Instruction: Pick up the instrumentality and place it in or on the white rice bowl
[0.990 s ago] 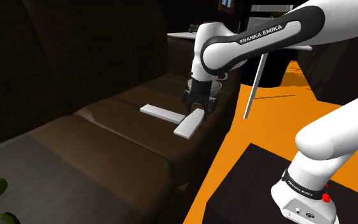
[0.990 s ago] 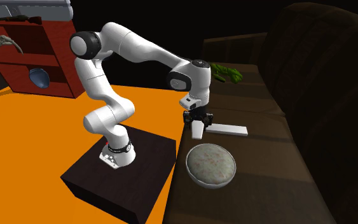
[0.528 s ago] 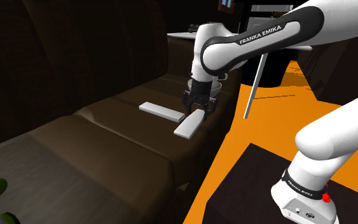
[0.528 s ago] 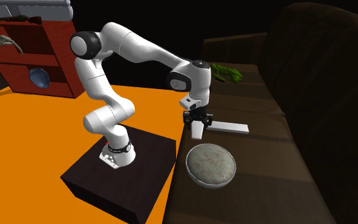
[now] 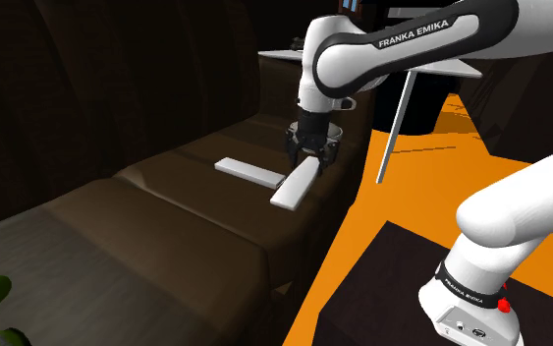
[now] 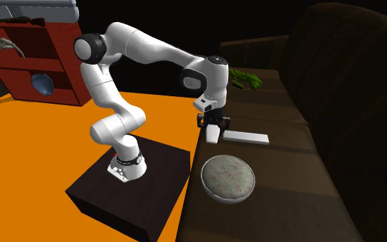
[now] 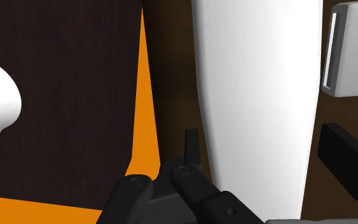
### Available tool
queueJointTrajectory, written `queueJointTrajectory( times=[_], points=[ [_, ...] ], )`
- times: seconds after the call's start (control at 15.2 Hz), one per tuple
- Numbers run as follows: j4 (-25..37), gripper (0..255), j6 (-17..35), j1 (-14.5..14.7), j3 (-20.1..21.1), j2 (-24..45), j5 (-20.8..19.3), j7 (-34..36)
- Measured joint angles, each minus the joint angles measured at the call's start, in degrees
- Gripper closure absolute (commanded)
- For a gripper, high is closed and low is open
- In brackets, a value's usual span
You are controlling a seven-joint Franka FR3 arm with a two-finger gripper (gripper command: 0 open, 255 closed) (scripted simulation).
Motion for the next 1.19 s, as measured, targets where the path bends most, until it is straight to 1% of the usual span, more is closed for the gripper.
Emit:
queueJointTrajectory(
  times=[0.99, 1.19],
  points=[
    [9.9, 255, -11.5, -0.5, -2.9, -1.5, -1.5, 0.2],
    [13.0, 255, -13.9, -0.8, -3.0, -0.9, -1.9, 0.8]
  ],
)
